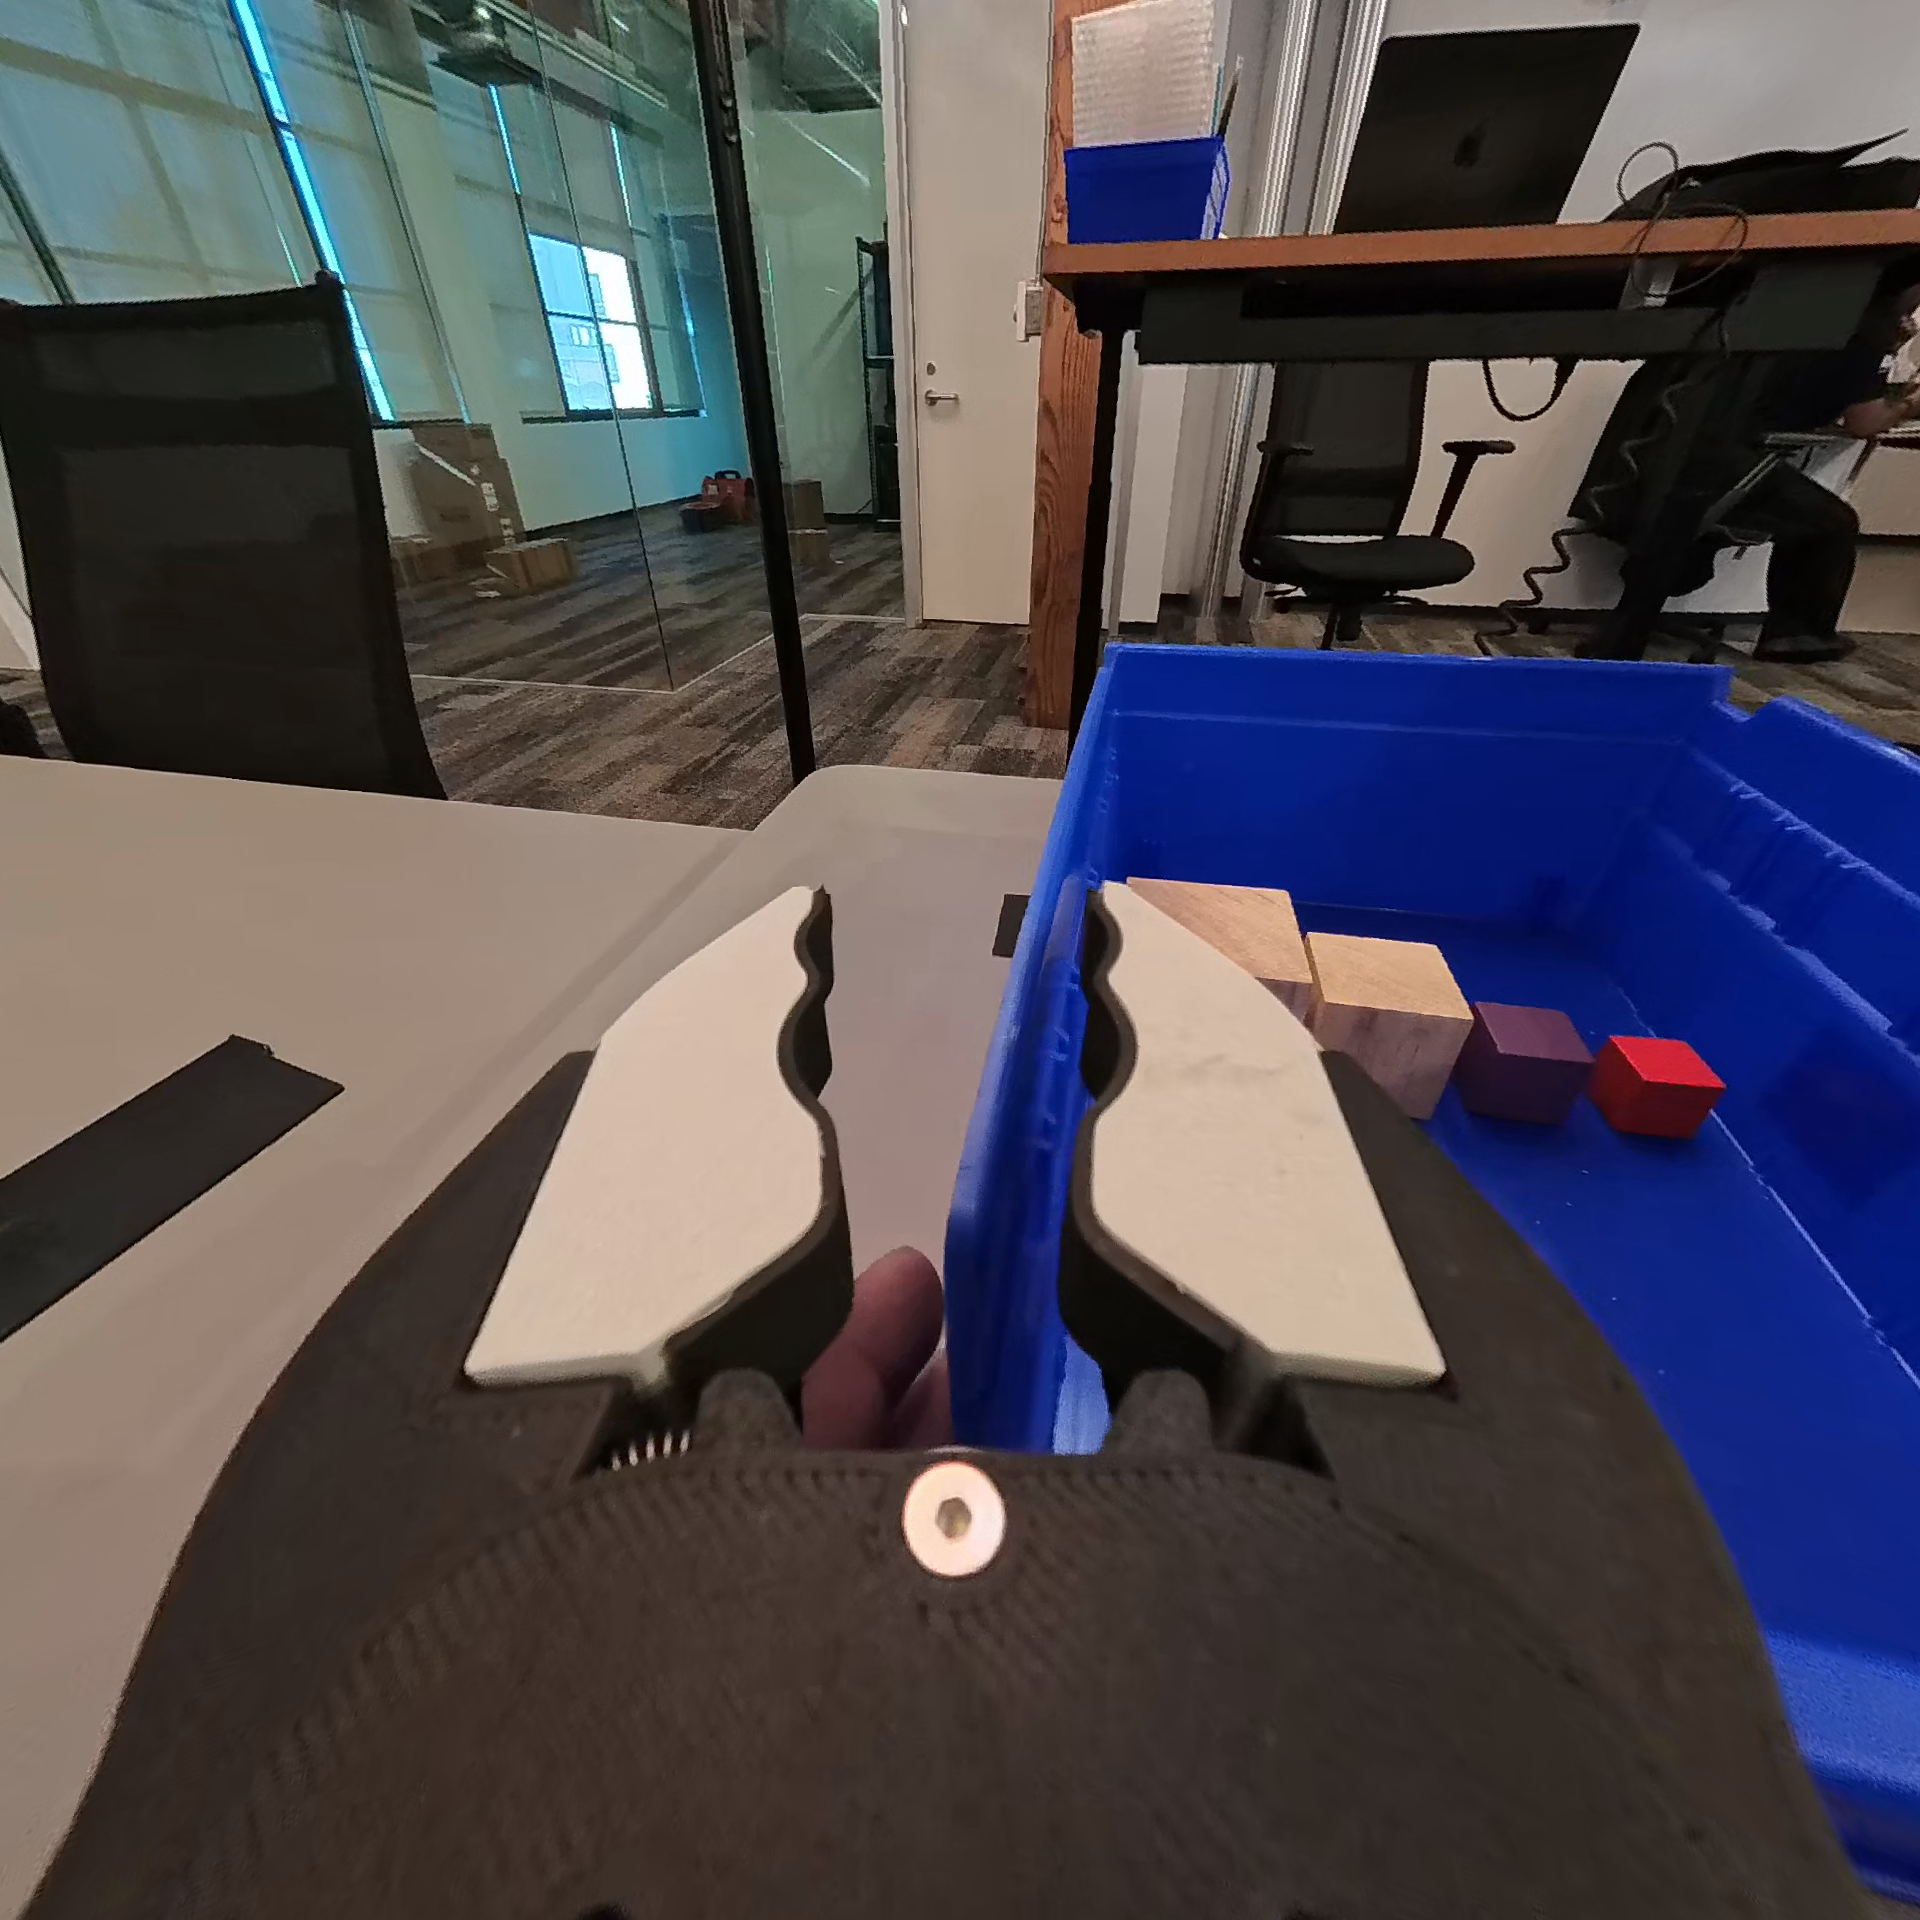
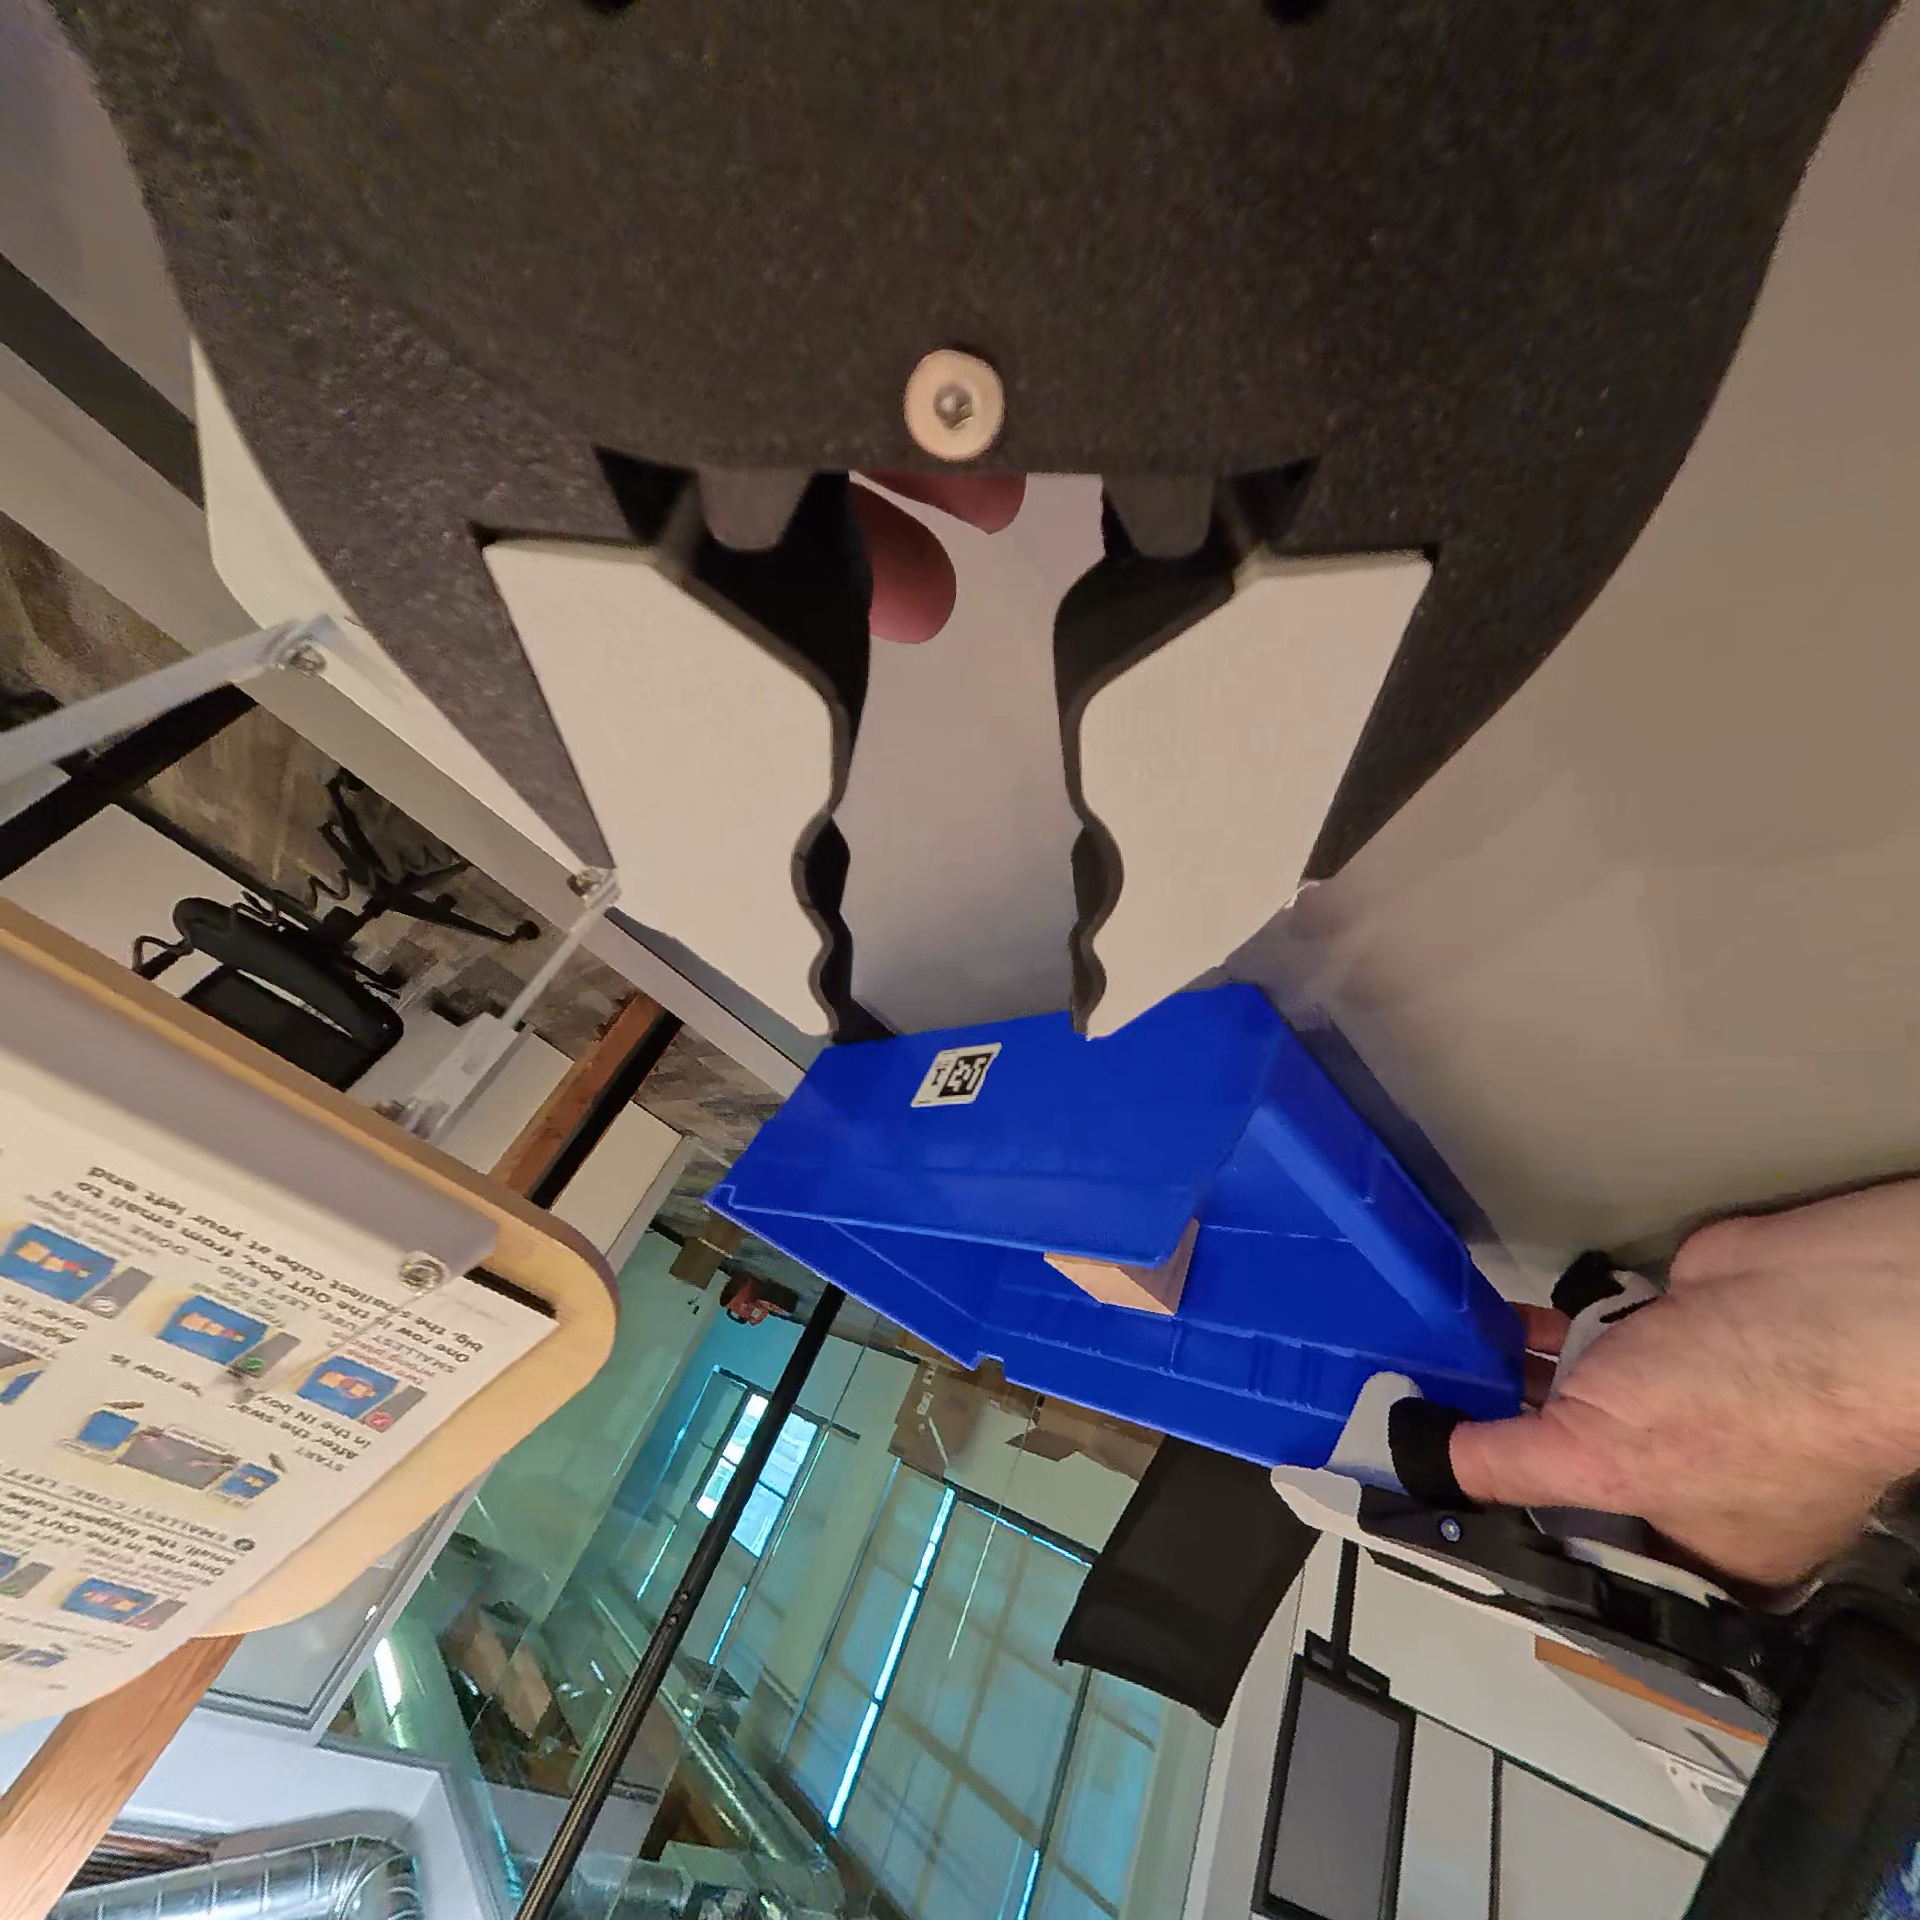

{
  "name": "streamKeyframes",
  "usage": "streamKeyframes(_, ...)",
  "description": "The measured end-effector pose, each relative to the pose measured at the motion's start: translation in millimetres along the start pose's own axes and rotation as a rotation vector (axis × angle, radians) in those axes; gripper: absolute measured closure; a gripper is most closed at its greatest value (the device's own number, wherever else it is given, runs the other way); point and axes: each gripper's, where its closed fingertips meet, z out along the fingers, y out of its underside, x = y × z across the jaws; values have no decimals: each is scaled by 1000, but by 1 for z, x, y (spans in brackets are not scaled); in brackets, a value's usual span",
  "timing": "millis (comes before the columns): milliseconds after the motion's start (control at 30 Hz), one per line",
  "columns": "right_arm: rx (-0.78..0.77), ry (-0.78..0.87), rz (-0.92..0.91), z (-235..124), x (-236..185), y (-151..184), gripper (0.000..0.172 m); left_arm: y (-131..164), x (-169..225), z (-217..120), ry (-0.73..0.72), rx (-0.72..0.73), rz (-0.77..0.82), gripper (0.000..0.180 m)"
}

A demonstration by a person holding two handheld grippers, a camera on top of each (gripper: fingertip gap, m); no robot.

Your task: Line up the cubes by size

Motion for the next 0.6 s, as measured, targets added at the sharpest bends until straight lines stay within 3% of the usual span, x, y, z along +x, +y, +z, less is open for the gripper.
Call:
streamKeyframes(267,3,12,-3,-23,14,6,132,0,3,1,3,-2,25,135)
streamKeyframes(600,-7,-2,-29,-22,9,7,133,0,5,1,7,-1,29,133)
